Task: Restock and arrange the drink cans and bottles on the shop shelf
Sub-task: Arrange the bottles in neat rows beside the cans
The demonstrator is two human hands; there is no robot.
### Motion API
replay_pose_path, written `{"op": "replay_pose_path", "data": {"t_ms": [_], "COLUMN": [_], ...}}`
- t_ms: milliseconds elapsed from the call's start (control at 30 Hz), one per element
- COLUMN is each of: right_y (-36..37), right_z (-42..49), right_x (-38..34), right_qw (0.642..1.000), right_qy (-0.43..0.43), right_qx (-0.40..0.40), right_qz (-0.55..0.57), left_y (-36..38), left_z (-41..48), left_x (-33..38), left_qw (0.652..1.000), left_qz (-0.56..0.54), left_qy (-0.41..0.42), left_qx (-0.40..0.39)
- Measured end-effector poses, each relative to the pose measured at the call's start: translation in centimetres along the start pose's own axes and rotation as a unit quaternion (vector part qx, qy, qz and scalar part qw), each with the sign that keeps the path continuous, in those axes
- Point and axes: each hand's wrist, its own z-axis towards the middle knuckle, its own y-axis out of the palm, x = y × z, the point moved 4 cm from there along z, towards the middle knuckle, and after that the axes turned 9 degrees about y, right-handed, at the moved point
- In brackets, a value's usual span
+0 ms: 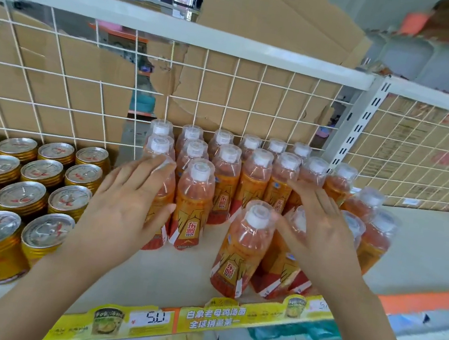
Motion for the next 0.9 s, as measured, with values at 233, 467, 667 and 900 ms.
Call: {"op": "replay_pose_path", "data": {"t_ms": [233, 467, 667, 900], "right_y": [-0.4, 0.4, 0.1, 0.3], "right_z": [-0.7, 0.2, 1.5, 3.3], "right_x": [3.7, 5.7, 5.7, 5.6], "right_qw": [1.0, 0.994, 0.986, 0.952], "right_qy": [0.021, -0.025, -0.097, -0.168], "right_qx": [0.0, -0.096, -0.12, -0.247], "right_qz": [-0.016, -0.043, -0.065, -0.071], "left_y": [1.7, 3.8, 5.4, 5.2], "left_z": [3.0, 6.1, 6.6, 7.3], "left_x": [4.1, 8.6, 9.4, 9.1], "left_qw": [0.998, 0.983, 0.969, 0.959], "left_qz": [-0.041, -0.124, -0.132, -0.162], "left_qy": [0.041, 0.115, 0.155, 0.157], "left_qx": [-0.023, -0.075, -0.137, -0.171]}}
